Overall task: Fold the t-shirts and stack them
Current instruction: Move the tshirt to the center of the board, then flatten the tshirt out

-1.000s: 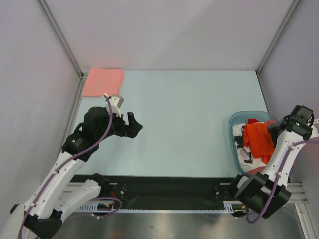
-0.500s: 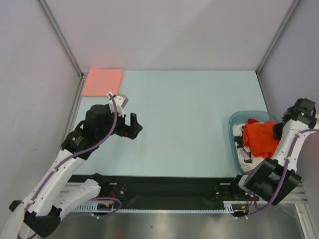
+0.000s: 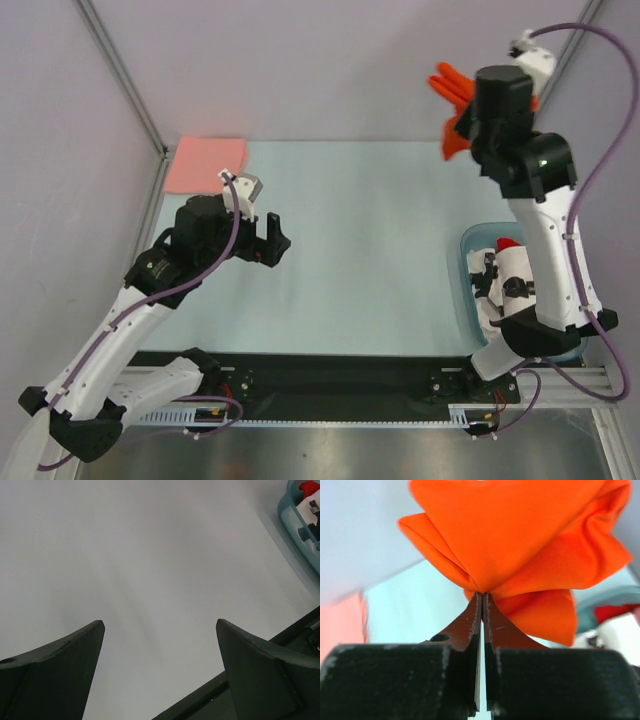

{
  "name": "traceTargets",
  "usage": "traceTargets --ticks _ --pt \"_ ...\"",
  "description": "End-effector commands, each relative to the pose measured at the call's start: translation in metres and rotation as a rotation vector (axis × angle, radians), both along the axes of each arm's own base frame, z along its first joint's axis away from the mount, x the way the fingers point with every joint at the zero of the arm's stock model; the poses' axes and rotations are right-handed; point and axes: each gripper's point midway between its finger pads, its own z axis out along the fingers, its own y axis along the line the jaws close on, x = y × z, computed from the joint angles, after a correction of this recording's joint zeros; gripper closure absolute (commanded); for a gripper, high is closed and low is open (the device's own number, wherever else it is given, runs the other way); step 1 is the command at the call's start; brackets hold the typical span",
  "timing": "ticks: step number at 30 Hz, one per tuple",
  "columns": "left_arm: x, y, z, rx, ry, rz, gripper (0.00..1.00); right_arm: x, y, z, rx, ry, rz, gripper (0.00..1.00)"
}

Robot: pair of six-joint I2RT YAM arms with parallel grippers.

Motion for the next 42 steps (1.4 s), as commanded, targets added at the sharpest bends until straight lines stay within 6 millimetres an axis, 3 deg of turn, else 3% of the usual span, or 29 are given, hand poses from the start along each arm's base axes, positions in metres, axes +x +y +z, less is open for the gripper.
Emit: traceTargets --ticks 1,2,5,6,8,9,10,11,12,13,15,16,17,19,20,22,23,24,25,26,27,31,33,34,37,38,42 --pt "0.007 0.005 0.026 -0.017 -0.044 0.056 0.0 -0.012 0.069 0.018 -0.117 -0.054 0.175 1.0" --pt "0.008 0.006 0.033 -0.027 -0.052 0.073 0.0 -0.009 0.094 0.01 -0.128 -0.056 0.238 1.0" --pt "0.009 0.015 0.037 -0.021 -0.037 0.129 0.0 -0.025 0.16 -0.002 -0.102 -0.074 0.441 1.0" --pt "0.007 0.018 0.04 -0.022 -0.032 0.141 0.0 -0.025 0.176 -0.033 -0.111 -0.01 0.487 0.97" --pt "0.007 0.02 0.043 -0.031 -0.009 0.162 0.0 -0.04 0.205 -0.063 -0.036 0.047 0.632 0.72" --pt "0.003 0.023 0.037 -0.015 0.025 0.17 0.0 -0.045 0.215 -0.104 -0.008 0.139 0.666 0.59" --pt "0.001 0.024 0.035 -0.01 0.045 0.176 0.0 -0.056 0.23 -0.119 0.029 0.176 0.75 0.54" --pt "0.001 0.024 0.034 -0.009 0.068 0.184 0.03 -0.066 0.232 -0.123 0.052 0.178 0.774 0.51" --pt "-0.004 0.026 0.027 0.005 0.101 0.188 0.05 -0.072 0.232 -0.138 0.083 0.217 0.765 0.4" --pt "-0.006 0.026 0.023 -0.001 0.123 0.194 0.06 -0.081 0.231 -0.165 0.085 0.286 0.784 0.37" --pt "-0.013 0.023 0.012 -0.012 0.166 0.184 0.08 -0.093 0.226 -0.175 0.118 0.313 0.814 0.35" --pt "-0.015 0.02 0.007 -0.031 0.192 0.189 0.08 -0.1 0.222 -0.195 0.11 0.36 0.814 0.35" --pt "-0.018 0.017 -0.005 -0.031 0.231 0.183 0.1 -0.105 0.215 -0.198 0.124 0.368 0.809 0.35" --pt "-0.025 -0.001 -0.024 -0.067 0.33 0.125 0.13 -0.115 0.214 -0.215 0.171 0.425 0.836 0.35" --pt "-0.03 -0.006 -0.044 -0.054 0.398 0.109 0.19 -0.123 0.213 -0.237 0.185 0.478 0.851 0.37" --pt "-0.039 -0.016 -0.079 -0.012 0.54 0.094 0.24 -0.136 0.224 -0.248 0.249 0.505 0.931 0.39" --pt "-0.048 -0.019 -0.099 0.028 0.6 0.08 0.29 -0.145 0.225 -0.269 0.26 0.551 0.944 0.41" --pt "-0.052 -0.023 -0.11 0.05 0.626 0.072 0.3 -0.152 0.232 -0.276 0.278 0.564 0.984 0.42" --pt "-0.053 -0.028 -0.123 0.077 0.649 0.067 0.3 -0.148 0.239 -0.278 0.293 0.535 1.004 0.44" --pt "-0.062 -0.036 -0.135 0.109 0.66 0.033 0.31 -0.153 0.238 -0.298 0.299 0.569 1.003 0.49" --pt "-0.059 -0.042 -0.139 0.11 0.639 0.026 0.31 -0.153 0.243 -0.304 0.313 0.572 1.024 0.5" --pt "-0.062 -0.047 -0.173 0.128 0.694 0.057 0.32 -0.126 0.25 -0.333 0.33 0.582 1.017 0.57" --pt "-0.071 -0.036 -0.198 0.168 0.734 0.096 0.33 -0.116 0.254 -0.336 0.319 0.585 1.034 0.55" --pt "-0.078 -0.023 -0.214 0.211 0.763 0.145 0.33 -0.111 0.255 -0.352 0.316 0.635 1.024 0.52" --pt "-0.088 -0.01 -0.232 0.245 0.793 0.185 0.35 -0.105 0.269 -0.361 0.315 0.679 1.048 0.49" --pt "-0.093 -0.007 -0.242 0.253 0.813 0.192 0.35 -0.107 0.274 -0.378 0.315 0.732 1.045 0.48" --pt "-0.091 -0.008 -0.254 0.261 0.831 0.229 0.39 -0.108 0.291 -0.402 0.291 0.776 1.051 0.47"
